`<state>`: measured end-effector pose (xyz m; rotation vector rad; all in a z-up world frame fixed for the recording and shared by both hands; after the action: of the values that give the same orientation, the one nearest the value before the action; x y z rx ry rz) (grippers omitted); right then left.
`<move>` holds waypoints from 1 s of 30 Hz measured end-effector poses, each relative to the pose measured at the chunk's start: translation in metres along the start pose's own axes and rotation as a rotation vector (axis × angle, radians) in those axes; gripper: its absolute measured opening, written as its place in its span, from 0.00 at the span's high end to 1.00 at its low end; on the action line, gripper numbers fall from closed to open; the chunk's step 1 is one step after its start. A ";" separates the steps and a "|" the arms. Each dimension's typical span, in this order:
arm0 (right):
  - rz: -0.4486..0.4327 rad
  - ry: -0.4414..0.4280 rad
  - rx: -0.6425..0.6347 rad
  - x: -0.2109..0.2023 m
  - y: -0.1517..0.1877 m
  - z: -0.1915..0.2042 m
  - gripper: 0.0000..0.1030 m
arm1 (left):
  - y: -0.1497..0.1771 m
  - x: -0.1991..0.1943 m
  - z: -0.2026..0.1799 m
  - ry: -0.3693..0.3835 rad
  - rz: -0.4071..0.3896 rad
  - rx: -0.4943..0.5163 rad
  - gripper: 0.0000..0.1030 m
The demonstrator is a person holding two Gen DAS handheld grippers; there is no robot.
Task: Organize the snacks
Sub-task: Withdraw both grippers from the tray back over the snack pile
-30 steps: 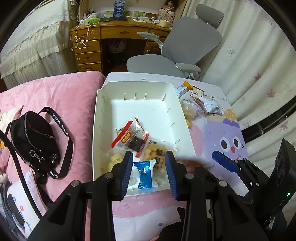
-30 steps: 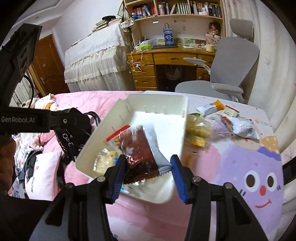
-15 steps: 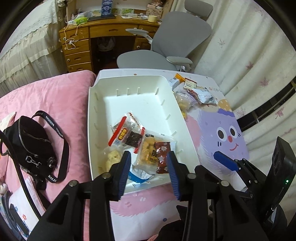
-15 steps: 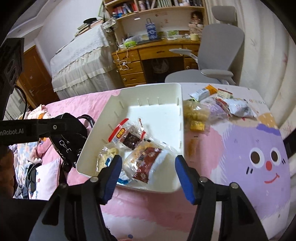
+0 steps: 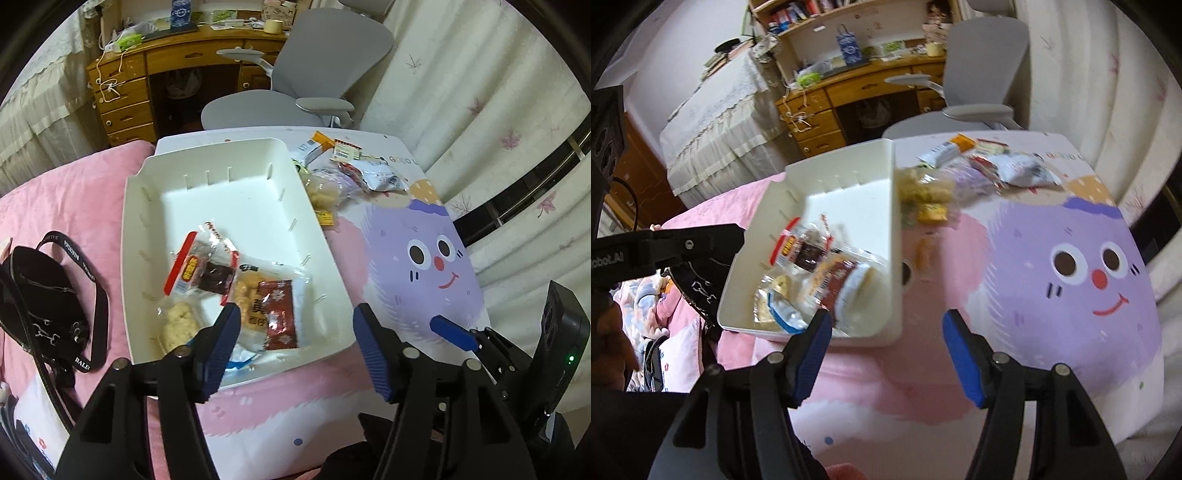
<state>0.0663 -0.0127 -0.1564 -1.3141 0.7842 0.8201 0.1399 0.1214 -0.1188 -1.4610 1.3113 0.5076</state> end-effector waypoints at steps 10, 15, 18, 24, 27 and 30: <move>0.046 0.031 0.061 -0.006 -0.011 -0.058 0.35 | -0.029 0.020 -0.041 -0.032 0.039 0.029 0.31; 0.057 0.030 0.102 -0.003 -0.027 -0.097 0.35 | -0.049 0.034 -0.062 -0.058 0.059 0.049 0.26; 0.066 0.019 0.128 0.002 -0.039 -0.121 0.35 | -0.063 0.048 -0.071 -0.070 0.075 0.030 0.26; 0.077 0.003 0.129 0.018 -0.070 -0.163 0.35 | -0.095 0.079 -0.090 -0.115 0.089 0.014 0.26; 0.075 -0.007 0.113 0.030 -0.090 -0.181 0.35 | -0.112 0.096 -0.099 -0.129 0.099 0.005 0.25; 0.070 -0.017 0.097 0.041 -0.105 -0.193 0.35 | -0.128 0.115 -0.108 -0.147 0.111 0.005 0.22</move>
<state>0.1721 -0.2097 -0.1577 -1.1984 0.8506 0.8377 0.2554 -0.0460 -0.1243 -1.3254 1.2802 0.6719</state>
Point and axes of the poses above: each gripper's, at about its wrist camera, not at the fingertips, and x roughly the way its jaws point, z to its left, y to its underside, the point moved 3 cm from there along x, roughly the way its jaws point, and after that the axes turned 8 degrees about y, right-handed, at the moved point
